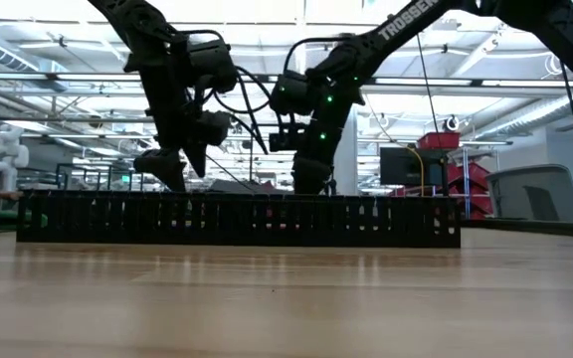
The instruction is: Ziptie cables
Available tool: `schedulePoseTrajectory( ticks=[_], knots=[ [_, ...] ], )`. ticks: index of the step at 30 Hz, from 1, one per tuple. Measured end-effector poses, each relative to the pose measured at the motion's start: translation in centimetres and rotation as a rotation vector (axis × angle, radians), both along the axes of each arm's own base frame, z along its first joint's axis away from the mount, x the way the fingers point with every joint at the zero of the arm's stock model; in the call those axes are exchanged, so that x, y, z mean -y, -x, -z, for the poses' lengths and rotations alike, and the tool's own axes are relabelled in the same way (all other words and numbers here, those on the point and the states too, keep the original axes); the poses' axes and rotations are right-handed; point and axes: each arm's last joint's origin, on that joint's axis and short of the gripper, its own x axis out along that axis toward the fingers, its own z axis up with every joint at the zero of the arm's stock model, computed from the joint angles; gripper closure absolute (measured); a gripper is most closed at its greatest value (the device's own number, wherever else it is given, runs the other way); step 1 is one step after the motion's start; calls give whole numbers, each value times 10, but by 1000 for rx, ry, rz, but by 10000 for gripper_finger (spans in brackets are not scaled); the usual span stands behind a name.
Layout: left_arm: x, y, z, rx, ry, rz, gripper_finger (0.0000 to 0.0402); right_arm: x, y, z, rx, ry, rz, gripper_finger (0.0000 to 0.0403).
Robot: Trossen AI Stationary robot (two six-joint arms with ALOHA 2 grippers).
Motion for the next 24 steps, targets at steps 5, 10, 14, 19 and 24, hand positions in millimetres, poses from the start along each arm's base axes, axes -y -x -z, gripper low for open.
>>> schedulePoseTrajectory(
  ticks=[5, 10, 14, 19, 24],
  knots=[
    [-1, 3, 0, -53, -66, -29, 6, 0, 2, 0, -20, -5, -1, 180],
    [-3, 7, -1, -87, -110, -61, 6, 11, 11, 2, -72, -9, 43, 180],
    [-2, 8, -5, -71, -108, -62, 6, 24, 28, 4, -152, -54, 127, 177],
    [-5, 11, -8, -28, -66, -86, 6, 36, 43, 5, -224, -99, 165, 180],
    [-10, 13, -8, 32, -39, -183, 7, 40, 50, 7, -234, -167, 167, 175]
  ],
)
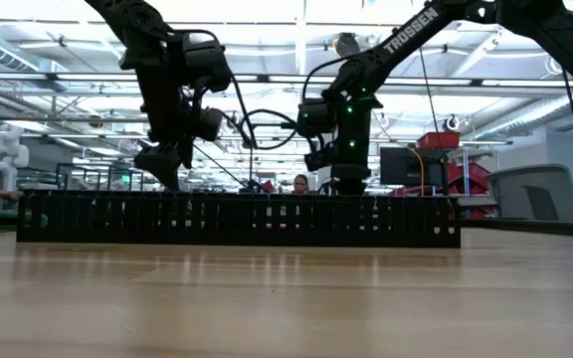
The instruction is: Ziptie cables
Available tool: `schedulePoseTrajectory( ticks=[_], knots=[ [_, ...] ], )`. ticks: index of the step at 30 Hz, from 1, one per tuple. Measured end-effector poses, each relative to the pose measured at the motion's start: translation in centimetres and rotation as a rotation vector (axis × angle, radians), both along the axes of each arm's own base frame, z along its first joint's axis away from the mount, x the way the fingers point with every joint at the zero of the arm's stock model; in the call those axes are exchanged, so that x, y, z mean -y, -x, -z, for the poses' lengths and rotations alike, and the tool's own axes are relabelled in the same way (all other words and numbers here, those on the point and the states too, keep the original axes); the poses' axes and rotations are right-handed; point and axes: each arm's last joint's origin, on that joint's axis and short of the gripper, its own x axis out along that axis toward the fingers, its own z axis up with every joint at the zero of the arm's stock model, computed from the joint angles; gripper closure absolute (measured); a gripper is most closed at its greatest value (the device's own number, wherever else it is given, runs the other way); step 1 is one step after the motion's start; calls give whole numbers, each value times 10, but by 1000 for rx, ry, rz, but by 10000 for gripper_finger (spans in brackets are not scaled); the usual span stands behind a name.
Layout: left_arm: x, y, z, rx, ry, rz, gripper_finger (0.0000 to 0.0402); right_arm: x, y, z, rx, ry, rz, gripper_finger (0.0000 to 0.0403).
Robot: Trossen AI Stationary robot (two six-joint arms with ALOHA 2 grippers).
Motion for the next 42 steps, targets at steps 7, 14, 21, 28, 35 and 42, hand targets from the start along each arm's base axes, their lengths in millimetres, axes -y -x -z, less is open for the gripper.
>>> schedulePoseTrajectory(
  ticks=[7, 14, 21, 28, 35, 42],
  knots=[
    [1, 1, 1, 24, 47, -26, 7, -7, 6, 15, -12, -61, -6, 172],
    [1, 1, 1, 28, 45, -27, 7, -9, 6, 15, 2, -84, 17, 143],
    [1, 1, 1, 27, 45, -27, 7, -10, 7, 15, -10, -97, 24, 84],
    [2, 3, -3, 41, 40, -26, 7, -8, -2, -5, 81, -77, 23, 73],
    [3, 13, -23, 120, 19, -33, 7, -3, -26, -17, 265, -67, 69, 78],
    [1, 20, -36, 183, 0, -45, 7, -12, -50, -1, 243, -78, 23, 79]
  ],
)
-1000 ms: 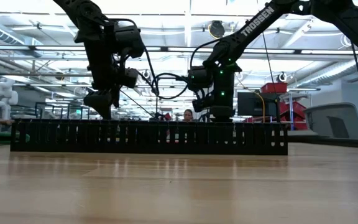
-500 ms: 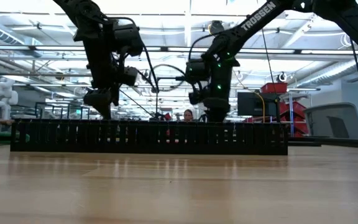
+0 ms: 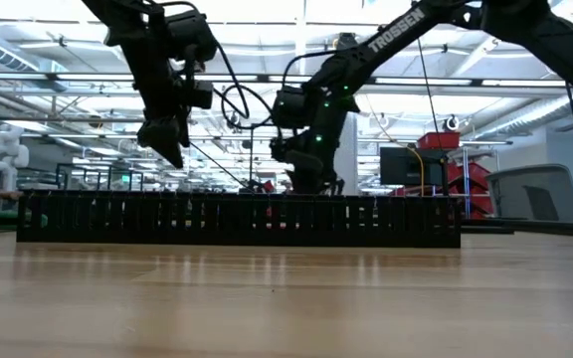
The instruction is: Ziptie cables
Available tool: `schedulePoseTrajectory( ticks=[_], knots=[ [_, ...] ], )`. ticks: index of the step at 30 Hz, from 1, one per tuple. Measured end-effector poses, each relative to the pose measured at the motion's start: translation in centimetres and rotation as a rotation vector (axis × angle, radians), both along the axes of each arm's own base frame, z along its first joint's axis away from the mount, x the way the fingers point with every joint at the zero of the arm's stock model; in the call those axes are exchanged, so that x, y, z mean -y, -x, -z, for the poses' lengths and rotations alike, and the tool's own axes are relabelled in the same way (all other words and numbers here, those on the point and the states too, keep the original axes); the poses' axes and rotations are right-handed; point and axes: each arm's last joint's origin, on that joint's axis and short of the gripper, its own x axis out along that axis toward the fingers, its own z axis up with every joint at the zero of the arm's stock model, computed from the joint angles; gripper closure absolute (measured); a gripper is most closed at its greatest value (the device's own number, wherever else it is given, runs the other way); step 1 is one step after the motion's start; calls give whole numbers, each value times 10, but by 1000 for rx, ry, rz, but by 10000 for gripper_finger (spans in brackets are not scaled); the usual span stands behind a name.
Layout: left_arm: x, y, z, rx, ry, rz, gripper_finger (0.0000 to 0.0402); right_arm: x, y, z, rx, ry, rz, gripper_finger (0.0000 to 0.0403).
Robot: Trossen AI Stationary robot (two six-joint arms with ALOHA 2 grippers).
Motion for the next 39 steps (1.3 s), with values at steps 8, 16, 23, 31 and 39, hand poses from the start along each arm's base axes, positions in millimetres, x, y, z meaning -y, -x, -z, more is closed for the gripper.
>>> schedulePoseTrajectory(
  ticks=[8, 16, 23, 31, 39],
  knots=[
    [2, 3, -6, 22, -6, 0, 7, 9, -3, 0, -20, 25, 7, 79],
    [2, 3, -7, 29, -9, 0, 7, 18, -2, 4, -8, 30, 20, 79],
    [2, 3, -7, 46, -1, -18, 7, 7, -17, 3, 32, 49, -5, 79],
    [2, 3, -6, 46, 1, -18, 7, 7, -15, 9, -14, 63, 15, 91],
    [2, 3, -6, 54, 4, -27, 7, 5, -13, 10, -49, 59, 20, 122]
  ],
)
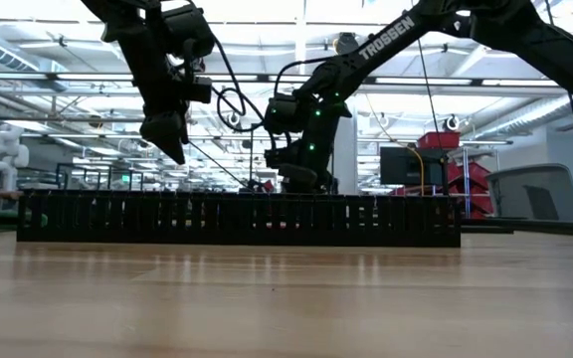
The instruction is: Ziptie cables
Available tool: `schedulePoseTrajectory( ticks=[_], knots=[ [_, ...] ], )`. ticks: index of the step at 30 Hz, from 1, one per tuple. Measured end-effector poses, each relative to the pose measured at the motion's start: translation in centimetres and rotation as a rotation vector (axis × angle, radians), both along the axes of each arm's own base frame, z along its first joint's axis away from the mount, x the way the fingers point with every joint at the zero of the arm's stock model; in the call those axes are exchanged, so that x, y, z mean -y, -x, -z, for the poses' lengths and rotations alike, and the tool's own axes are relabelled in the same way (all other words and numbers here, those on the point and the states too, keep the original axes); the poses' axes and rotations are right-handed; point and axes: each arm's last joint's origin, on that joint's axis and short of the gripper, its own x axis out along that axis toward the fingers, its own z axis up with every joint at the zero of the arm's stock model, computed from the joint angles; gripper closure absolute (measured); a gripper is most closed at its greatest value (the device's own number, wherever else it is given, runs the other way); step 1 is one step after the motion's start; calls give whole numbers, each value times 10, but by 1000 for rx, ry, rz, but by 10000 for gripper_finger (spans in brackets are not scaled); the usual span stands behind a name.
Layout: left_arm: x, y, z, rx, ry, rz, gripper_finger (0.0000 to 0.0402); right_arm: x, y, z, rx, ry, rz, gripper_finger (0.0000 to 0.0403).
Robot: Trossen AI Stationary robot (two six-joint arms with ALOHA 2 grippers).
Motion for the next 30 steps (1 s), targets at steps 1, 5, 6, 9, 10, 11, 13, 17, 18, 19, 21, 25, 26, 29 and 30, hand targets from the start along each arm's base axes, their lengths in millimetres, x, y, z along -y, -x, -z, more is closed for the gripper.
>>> schedulePoseTrajectory(
  ticks=[1, 5, 6, 9, 10, 11, 13, 17, 18, 19, 21, 25, 26, 29, 30],
  knots=[
    [0, 0, 0, 9, 3, -10, 7, 0, 0, 0, -1, 1, -1, 123],
    [0, 0, 0, 24, 10, -29, 7, -3, 0, 0, -16, -5, -8, 124],
    [0, 0, 0, 24, 10, -30, 7, -4, 0, 0, -15, -3, -9, 124],
    [0, 0, 0, 27, 8, -30, 7, -3, -1, 0, -10, -1, -7, 124],
    [0, 0, 0, 27, 9, -30, 7, -3, 0, 0, -11, -2, -6, 124],
    [0, 0, 0, 28, 9, -31, 7, -3, 0, 0, -11, -2, -6, 124],
    [0, 0, 0, 28, 9, -31, 7, -4, 0, 0, -13, -2, -6, 126],
    [0, 0, 0, 28, 9, -31, 7, -4, 0, 0, -15, -2, -7, 154],
    [0, 0, 0, 28, 9, -31, 7, -4, 0, 0, -16, -3, -9, 165],
    [0, 0, 0, 28, 9, -31, 7, -4, 0, 0, -17, -3, -10, 177],
    [0, 0, 0, 28, 9, -31, 7, -4, 0, -1, -20, -4, -10, 201],
    [0, 0, 0, 28, 8, -31, 7, -4, 1, 0, -23, -5, -14, 241],
    [0, 0, 0, 28, 8, -31, 7, -5, 1, 0, -24, -4, -17, 251],
    [0, 0, 0, 28, 8, -31, 7, -5, 1, 0, -25, -3, -17, 278],
    [0, 0, 0, 28, 8, -31, 7, -4, 1, 0, -25, -2, -17, 287]
  ],
)
